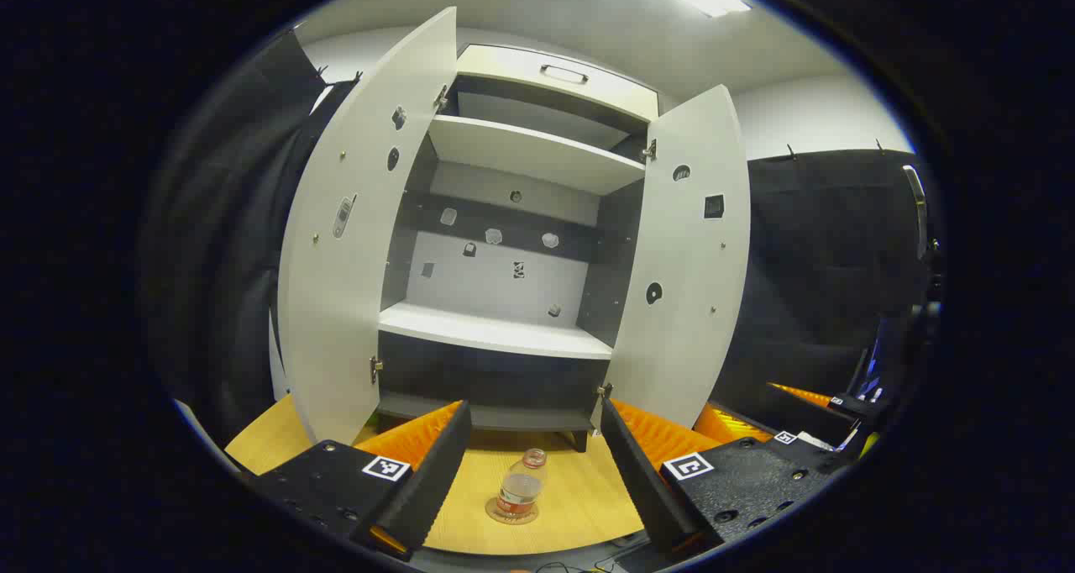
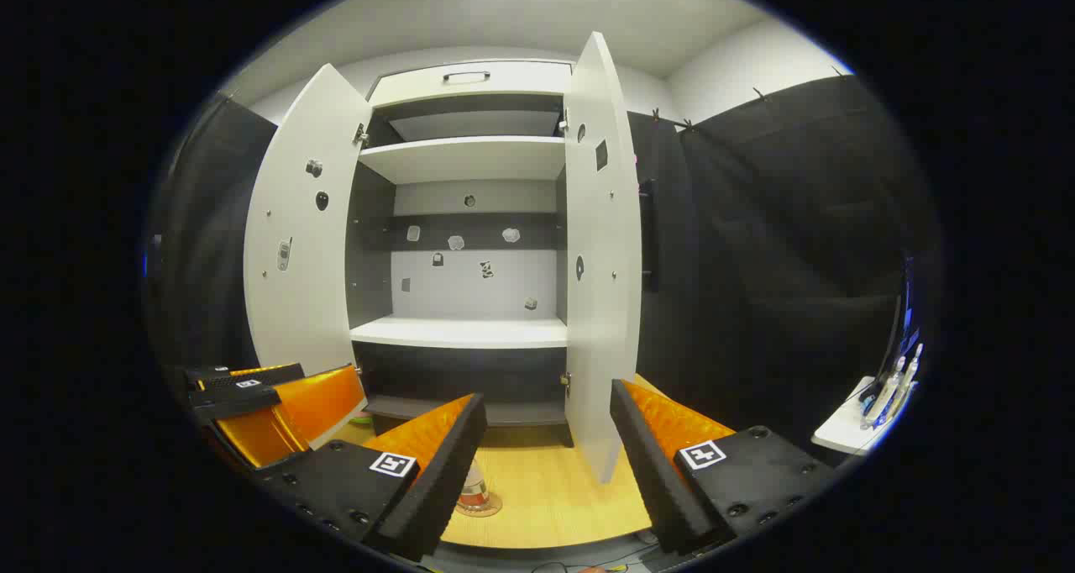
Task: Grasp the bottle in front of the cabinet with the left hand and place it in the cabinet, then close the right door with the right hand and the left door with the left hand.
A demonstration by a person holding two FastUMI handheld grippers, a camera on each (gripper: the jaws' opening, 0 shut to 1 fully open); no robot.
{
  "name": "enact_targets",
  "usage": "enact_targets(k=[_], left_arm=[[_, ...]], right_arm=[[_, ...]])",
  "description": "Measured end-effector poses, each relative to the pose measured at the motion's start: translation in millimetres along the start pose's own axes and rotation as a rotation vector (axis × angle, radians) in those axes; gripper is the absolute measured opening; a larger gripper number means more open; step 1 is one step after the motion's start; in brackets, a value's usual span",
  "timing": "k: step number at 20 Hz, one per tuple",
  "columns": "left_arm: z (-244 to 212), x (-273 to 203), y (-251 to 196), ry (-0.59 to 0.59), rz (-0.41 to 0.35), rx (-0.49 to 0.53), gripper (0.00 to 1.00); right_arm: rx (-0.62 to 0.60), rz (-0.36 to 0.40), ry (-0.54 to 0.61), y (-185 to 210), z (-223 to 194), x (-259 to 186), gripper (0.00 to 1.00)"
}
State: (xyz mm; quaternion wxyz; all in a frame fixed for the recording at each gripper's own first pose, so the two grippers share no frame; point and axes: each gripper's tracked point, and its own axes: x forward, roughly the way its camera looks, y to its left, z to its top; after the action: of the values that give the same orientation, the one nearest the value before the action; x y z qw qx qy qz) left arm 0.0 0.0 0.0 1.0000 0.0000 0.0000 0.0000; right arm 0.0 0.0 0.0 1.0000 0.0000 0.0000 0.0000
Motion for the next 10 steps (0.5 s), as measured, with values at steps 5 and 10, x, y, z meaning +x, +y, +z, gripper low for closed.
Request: enact_targets(k=[5, 10], left_arm=[[5, -6, 3, -0.002, 0.004, 0.018, 0.94], [8, -11, 3, -0.007, 0.007, 0.025, 0.94]], right_arm=[[-0.033, 0.002, -0.006, 10, 6, -4, 0.98], [-0.049, 0.014, -0.016, 15, 9, -8, 0.98]])
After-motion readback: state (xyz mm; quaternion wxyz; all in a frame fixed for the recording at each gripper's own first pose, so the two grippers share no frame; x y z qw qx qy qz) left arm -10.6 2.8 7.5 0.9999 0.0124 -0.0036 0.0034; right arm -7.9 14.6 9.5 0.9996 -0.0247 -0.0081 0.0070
